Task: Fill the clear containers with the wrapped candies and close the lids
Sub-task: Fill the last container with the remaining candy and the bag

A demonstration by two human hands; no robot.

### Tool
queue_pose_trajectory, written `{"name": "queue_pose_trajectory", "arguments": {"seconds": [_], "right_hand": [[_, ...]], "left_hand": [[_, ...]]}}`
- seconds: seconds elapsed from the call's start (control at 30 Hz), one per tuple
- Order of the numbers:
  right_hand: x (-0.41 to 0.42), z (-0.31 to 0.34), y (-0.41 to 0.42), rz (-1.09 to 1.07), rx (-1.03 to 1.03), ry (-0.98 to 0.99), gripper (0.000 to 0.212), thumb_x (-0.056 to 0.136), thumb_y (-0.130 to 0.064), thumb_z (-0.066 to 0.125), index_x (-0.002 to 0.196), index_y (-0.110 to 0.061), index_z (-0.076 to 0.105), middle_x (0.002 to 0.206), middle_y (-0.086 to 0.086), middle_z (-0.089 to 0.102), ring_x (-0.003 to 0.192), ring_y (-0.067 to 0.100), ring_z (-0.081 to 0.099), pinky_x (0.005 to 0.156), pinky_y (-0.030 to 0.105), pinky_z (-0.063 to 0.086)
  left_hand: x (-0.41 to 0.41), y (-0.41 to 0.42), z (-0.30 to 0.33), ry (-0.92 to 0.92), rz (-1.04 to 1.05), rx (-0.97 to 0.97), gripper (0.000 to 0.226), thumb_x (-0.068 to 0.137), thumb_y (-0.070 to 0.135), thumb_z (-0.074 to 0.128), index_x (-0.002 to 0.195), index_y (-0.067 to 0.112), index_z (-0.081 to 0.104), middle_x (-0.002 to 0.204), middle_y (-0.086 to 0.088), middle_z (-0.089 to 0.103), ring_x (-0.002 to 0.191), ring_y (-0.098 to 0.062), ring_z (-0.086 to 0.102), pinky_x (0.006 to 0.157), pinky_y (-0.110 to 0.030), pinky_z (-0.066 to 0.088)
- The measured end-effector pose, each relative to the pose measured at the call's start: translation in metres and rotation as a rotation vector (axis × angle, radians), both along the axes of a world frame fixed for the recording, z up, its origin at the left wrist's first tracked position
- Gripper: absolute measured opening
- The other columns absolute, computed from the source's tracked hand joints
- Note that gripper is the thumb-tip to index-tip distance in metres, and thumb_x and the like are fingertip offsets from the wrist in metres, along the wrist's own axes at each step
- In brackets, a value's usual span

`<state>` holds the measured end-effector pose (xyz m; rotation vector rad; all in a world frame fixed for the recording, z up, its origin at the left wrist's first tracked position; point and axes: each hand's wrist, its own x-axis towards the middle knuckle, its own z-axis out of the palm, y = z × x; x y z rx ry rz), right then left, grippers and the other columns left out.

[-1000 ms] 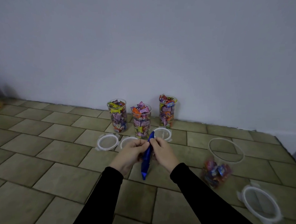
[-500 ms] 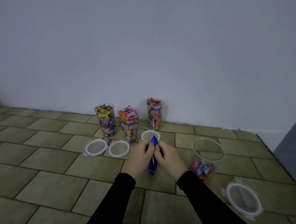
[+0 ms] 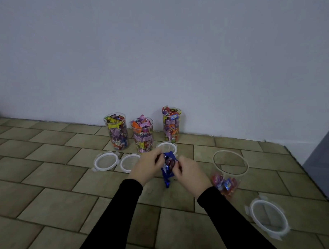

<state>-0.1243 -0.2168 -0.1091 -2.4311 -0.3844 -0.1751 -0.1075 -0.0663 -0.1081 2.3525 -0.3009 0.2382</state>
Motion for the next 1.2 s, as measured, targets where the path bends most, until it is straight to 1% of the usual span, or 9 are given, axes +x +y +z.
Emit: {"name": "queue_pose_trajectory", "arguments": {"seconds": [0.07, 0.17, 0.33, 0.43, 0.57, 0.87, 1.0, 1.13, 1.2], "right_hand": [[-0.002, -0.002, 0.002, -0.018, 0.020, -0.005, 0.023, 0.096, -0.024, 0.046, 0.075, -0.016, 0.044, 0.071, 0.000, 0.051, 0.062, 0.017, 0.048, 0.057, 0.033, 0.036], [-0.003, 0.001, 0.002, -0.082, 0.146, 0.058, 0.032, 0.093, -0.032, 0.053, 0.068, -0.021, 0.037, 0.062, -0.005, 0.047, 0.052, 0.009, 0.041, 0.048, 0.025, 0.030], [0.000, 0.005, -0.002, -0.105, 0.192, 0.157, 0.024, 0.082, -0.034, 0.064, 0.075, -0.024, 0.043, 0.065, -0.007, 0.056, 0.054, 0.006, 0.048, 0.048, 0.021, 0.035], [0.007, 0.002, -0.004, -0.094, 0.205, 0.192, 0.015, 0.082, -0.029, 0.063, 0.088, -0.022, 0.051, 0.071, -0.003, 0.060, 0.058, 0.008, 0.053, 0.048, 0.020, 0.035], [0.008, -0.007, -0.002, -0.078, 0.181, 0.152, 0.014, 0.087, -0.022, 0.060, 0.098, -0.021, 0.051, 0.063, -0.009, 0.050, 0.051, 0.003, 0.045, 0.045, 0.016, 0.030], [0.011, 0.001, -0.002, -0.177, 0.281, -0.019, 0.013, 0.087, -0.012, 0.055, 0.099, -0.017, 0.056, 0.054, -0.009, 0.043, 0.047, 0.004, 0.041, 0.046, 0.015, 0.035], [0.011, -0.007, -0.001, -0.140, 0.313, -0.053, 0.015, 0.088, -0.011, 0.057, 0.102, -0.013, 0.060, 0.051, -0.008, 0.039, 0.047, 0.004, 0.043, 0.048, 0.017, 0.031], [0.010, -0.015, -0.001, -0.174, 0.300, -0.032, 0.016, 0.088, -0.008, 0.056, 0.102, -0.015, 0.062, 0.057, -0.012, 0.043, 0.050, 0.002, 0.043, 0.049, 0.012, 0.037], [0.009, -0.017, -0.001, -0.182, 0.303, -0.003, 0.019, 0.090, -0.009, 0.053, 0.104, -0.016, 0.062, 0.067, -0.010, 0.054, 0.056, 0.000, 0.049, 0.052, 0.010, 0.039]], "left_hand": [[0.001, 0.005, 0.000, 0.041, -0.023, -0.008, 0.032, 0.097, 0.017, 0.049, 0.067, 0.018, 0.037, 0.059, 0.002, 0.041, 0.052, -0.005, 0.039, 0.050, -0.020, 0.029], [0.000, 0.000, 0.000, 0.079, -0.022, -0.091, 0.028, 0.095, 0.019, 0.052, 0.071, 0.007, 0.044, 0.061, -0.001, 0.044, 0.051, -0.005, 0.037, 0.051, -0.020, 0.030], [0.000, -0.004, 0.001, 0.098, 0.045, -0.144, 0.017, 0.093, 0.018, 0.058, 0.079, 0.012, 0.051, 0.063, -0.004, 0.057, 0.049, -0.002, 0.045, 0.050, -0.013, 0.037], [0.001, -0.010, 0.008, 0.158, 0.047, -0.143, 0.012, 0.088, 0.017, 0.064, 0.094, 0.022, 0.054, 0.070, -0.008, 0.066, 0.059, -0.012, 0.057, 0.057, -0.023, 0.049], [0.004, -0.018, 0.017, 0.148, 0.081, 0.040, 0.028, 0.084, 0.017, 0.065, 0.111, 0.021, 0.057, 0.072, 0.005, 0.055, 0.068, -0.010, 0.052, 0.056, -0.015, 0.037], [0.007, -0.014, 0.026, -0.064, 0.226, 0.208, 0.019, 0.086, 0.016, 0.058, 0.106, 0.017, 0.059, 0.093, -0.002, 0.062, 0.089, -0.021, 0.058, 0.069, -0.026, 0.039], [0.007, -0.017, 0.017, 0.063, 0.158, 0.197, 0.022, 0.086, 0.017, 0.061, 0.108, 0.015, 0.057, 0.098, -0.005, 0.061, 0.094, -0.024, 0.056, 0.072, -0.027, 0.040], [0.006, -0.007, 0.011, 0.205, 0.114, 0.068, 0.030, 0.086, 0.010, 0.063, 0.106, 0.024, 0.046, 0.091, 0.000, 0.060, 0.086, -0.021, 0.060, 0.075, -0.038, 0.055], [0.006, -0.008, 0.013, 0.167, 0.077, 0.045, 0.031, 0.089, 0.006, 0.058, 0.105, 0.027, 0.045, 0.095, 0.003, 0.061, 0.087, -0.018, 0.060, 0.068, -0.025, 0.052]]}}
